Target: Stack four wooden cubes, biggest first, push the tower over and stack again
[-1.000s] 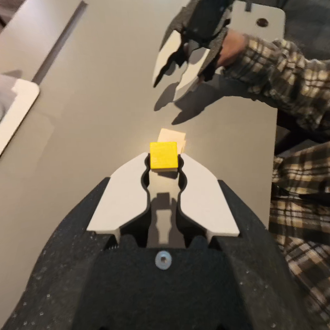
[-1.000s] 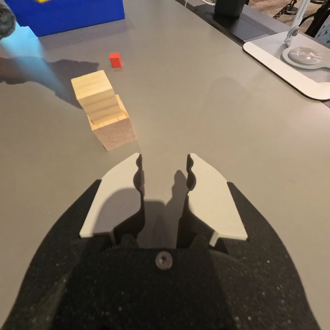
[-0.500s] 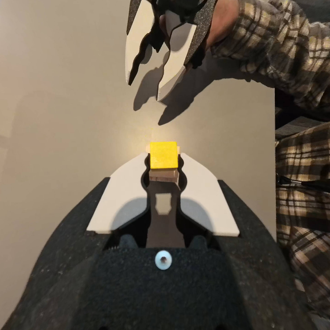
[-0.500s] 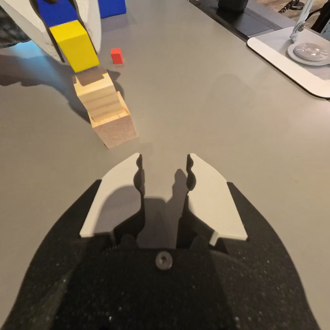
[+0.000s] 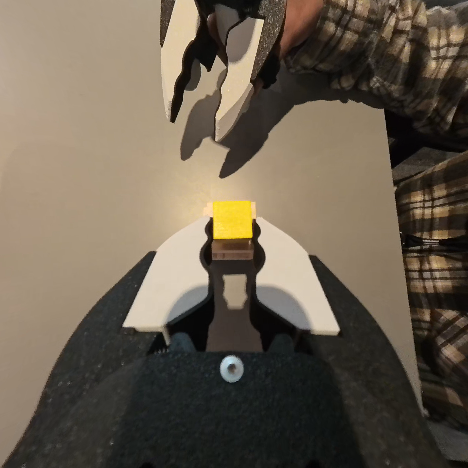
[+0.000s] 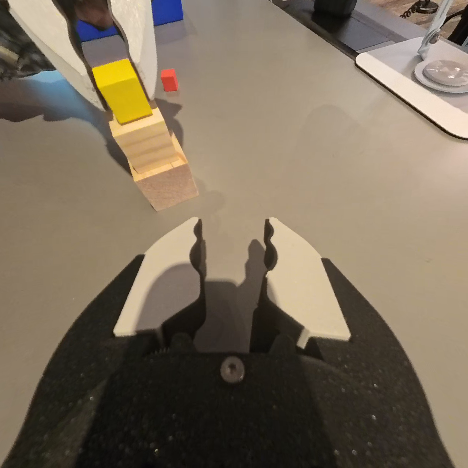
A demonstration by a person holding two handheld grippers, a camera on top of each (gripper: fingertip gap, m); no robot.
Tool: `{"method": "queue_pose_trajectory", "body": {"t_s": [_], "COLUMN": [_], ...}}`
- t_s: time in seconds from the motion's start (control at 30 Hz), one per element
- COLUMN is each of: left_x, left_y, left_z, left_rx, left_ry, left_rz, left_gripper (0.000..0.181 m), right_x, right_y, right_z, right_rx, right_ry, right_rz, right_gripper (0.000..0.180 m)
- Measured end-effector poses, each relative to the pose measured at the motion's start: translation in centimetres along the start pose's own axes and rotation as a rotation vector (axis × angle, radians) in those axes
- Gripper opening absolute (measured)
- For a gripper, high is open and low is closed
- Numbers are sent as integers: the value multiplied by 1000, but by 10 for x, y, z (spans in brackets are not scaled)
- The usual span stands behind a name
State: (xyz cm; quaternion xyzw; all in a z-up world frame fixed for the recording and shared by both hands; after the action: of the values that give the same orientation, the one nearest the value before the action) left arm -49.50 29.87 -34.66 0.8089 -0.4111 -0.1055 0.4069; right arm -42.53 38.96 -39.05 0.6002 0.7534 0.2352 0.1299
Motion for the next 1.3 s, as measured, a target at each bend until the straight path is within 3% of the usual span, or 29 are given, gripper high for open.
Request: {"method": "queue_pose_trajectory", "body": {"t_s": [0.8, 0.93, 1.0, 1.2, 1.3], "left_x": [1, 1, -1, -21, -45], "left_y": [-4, -5, -3, 60, 104], "left_z": [2, 1, 0, -19, 0], "left_rx": [3, 12, 22, 233, 300], "left_ry": [2, -3, 3, 56, 125], "left_rz": [14, 11, -2, -102, -250], "left_gripper": [29, 38, 51, 70, 69], "right_x": [-3, -3, -3, -1, -1], "right_y": [-2, -2, -2, 2, 3], "right_z": [2, 2, 1, -2, -3], "right_rx": [-10, -7, -2, 20, 32], "right_ry": [-6, -6, -8, -13, -15], "right_rz": [-17, -20, -19, -14, -19], "right_gripper": [46, 46, 47, 47, 47]}}
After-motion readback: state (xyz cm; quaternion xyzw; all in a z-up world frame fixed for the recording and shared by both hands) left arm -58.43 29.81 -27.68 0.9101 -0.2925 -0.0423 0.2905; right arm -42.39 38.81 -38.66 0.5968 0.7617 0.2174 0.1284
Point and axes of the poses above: each gripper's, where its closed fingertips meet, y back along the fingers, z out of its underside, x = y × z across the jaws, the point moved 1 cm from there along y, back along the fingers, and after that the axes turned 9 degrees about y, right-handed, at the moved point
